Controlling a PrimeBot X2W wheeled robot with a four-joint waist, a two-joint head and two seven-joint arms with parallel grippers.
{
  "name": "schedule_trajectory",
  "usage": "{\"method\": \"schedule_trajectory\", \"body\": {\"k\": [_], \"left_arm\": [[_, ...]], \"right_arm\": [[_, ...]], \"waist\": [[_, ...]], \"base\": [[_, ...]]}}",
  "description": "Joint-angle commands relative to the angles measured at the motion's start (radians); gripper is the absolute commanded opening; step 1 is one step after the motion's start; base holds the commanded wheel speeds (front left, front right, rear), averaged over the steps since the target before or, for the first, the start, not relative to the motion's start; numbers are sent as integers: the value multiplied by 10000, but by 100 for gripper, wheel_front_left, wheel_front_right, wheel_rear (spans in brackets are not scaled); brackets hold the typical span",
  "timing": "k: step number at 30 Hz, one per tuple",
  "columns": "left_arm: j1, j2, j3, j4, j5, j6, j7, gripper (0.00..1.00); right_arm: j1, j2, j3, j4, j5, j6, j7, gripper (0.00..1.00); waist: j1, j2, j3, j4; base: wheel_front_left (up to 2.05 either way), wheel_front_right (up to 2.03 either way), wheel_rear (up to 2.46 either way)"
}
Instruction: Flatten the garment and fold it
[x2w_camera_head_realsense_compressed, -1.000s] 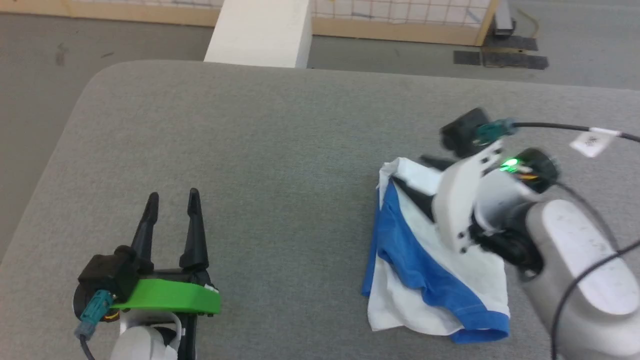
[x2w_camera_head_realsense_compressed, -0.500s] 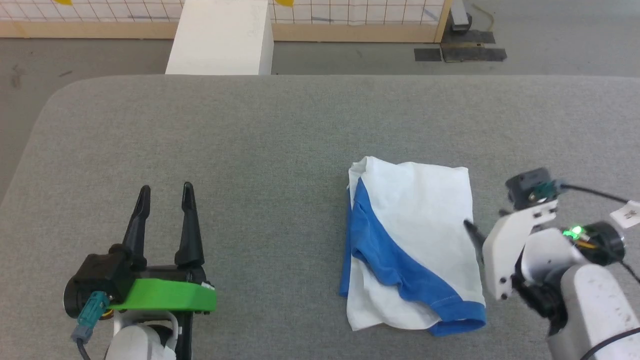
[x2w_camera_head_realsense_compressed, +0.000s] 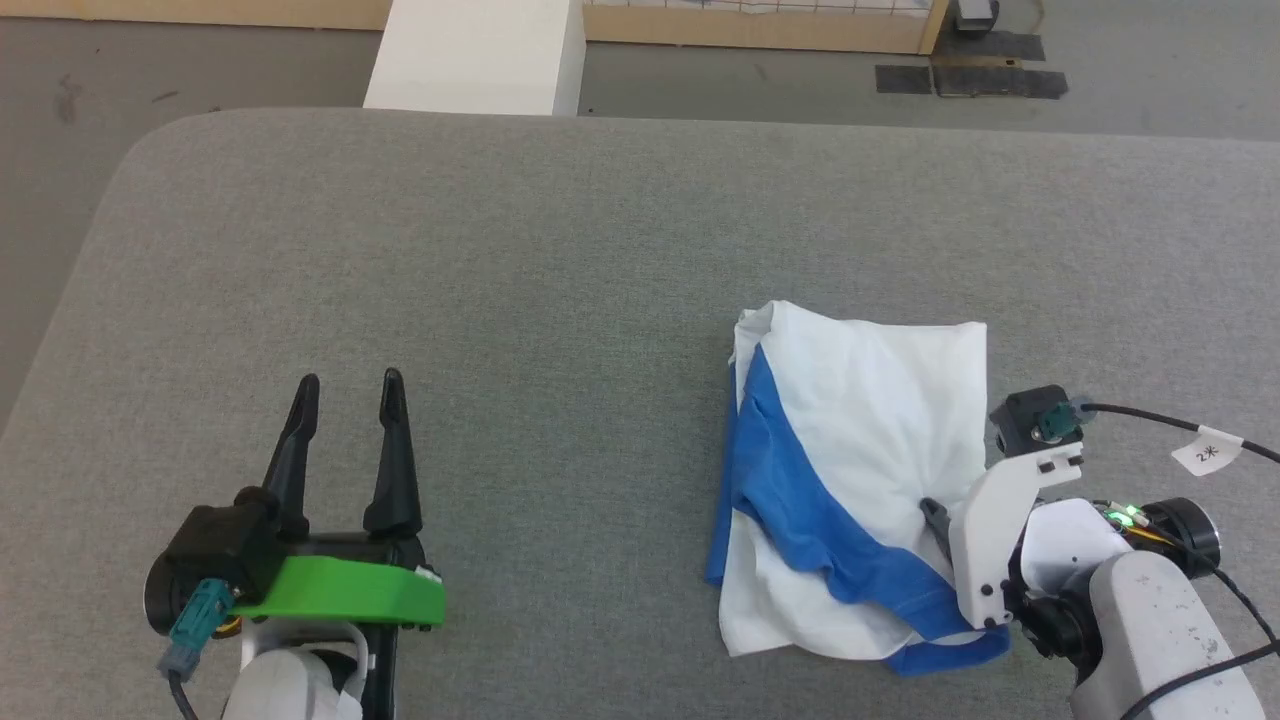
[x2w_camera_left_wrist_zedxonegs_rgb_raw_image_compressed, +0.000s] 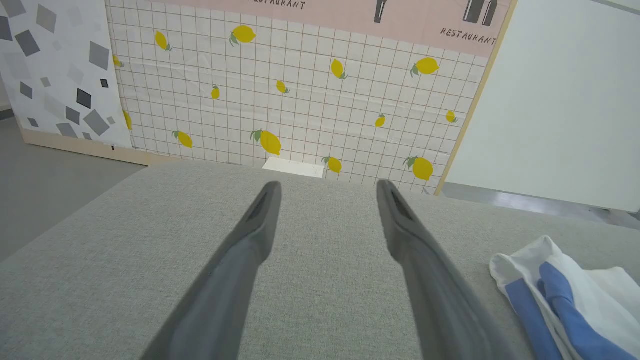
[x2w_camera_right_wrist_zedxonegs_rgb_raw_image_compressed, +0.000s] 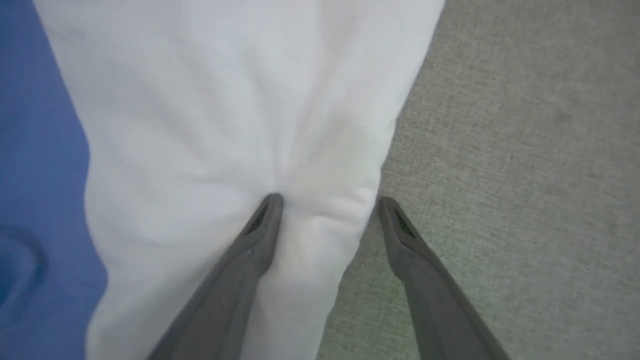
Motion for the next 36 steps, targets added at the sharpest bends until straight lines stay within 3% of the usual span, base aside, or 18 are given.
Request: {"method": "schedule_trajectory", "body": {"k": [1, 3, 4, 5, 9, 14, 22, 26, 31, 36], "left_arm": [[-150, -27, -17, 28, -77, 10, -38, 100], [-149, -27, -47, 54, -97, 10, -38, 100], [-147, -27, -59, 66, -103, 10, -38, 100], [-139, -27, -70, 74, -108, 16, -38, 100], [-103, -27, -94, 105, -98, 23, -38, 100], [101, -27, 110, 51, -68, 29, -38, 100], [43, -27, 150, -182, -63, -5, -38, 100], [-200, -24, 121, -269, 76, -10, -38, 100], [-689, 124, 84, -349, 318, -61, -38, 100], [-1193, 429, 15, -600, 556, -71, 53, 100]], "right_arm": [[105, 11, 103, 330, 44, -15, 64, 100], [82, -48, 169, 505, 141, -15, 144, 100], [60, -90, 195, 549, 185, -15, 143, 29], [21, -171, 264, 577, 224, -15, 123, 0], [-185, -711, 773, 499, 435, -15, -8, 0], [-530, -1949, 2204, -60, 948, -15, 69, 0], [-1571, -4726, 4106, -1184, 2104, -15, 627, 0], [-2409, -5731, 4828, -1286, 2369, -15, 558, 0], [-3432, -6315, 5060, -510, 2501, -15, 61, 0], [-4189, -6562, 4860, 565, 2378, -15, -767, 0]], "waist": [[0, 0, -10, 50], [0, 0, -27, 82], [0, 0, -49, 91], [0, 0, -75, 95], [0, 0, -213, 97], [0, 0, -455, -268], [0, 0, -20, -1892], [0, 0, 538, -2848], [0, 0, 1444, -3693], [0, 0, 2407, -3989]], "base": [[0, 0, 0], [0, 0, 0], [0, 0, 0], [0, 0, 0], [0, 0, 0], [0, 0, 0], [0, 0, 0], [0, 0, 0], [0, 0, 0], [0, 0, 0]]}}
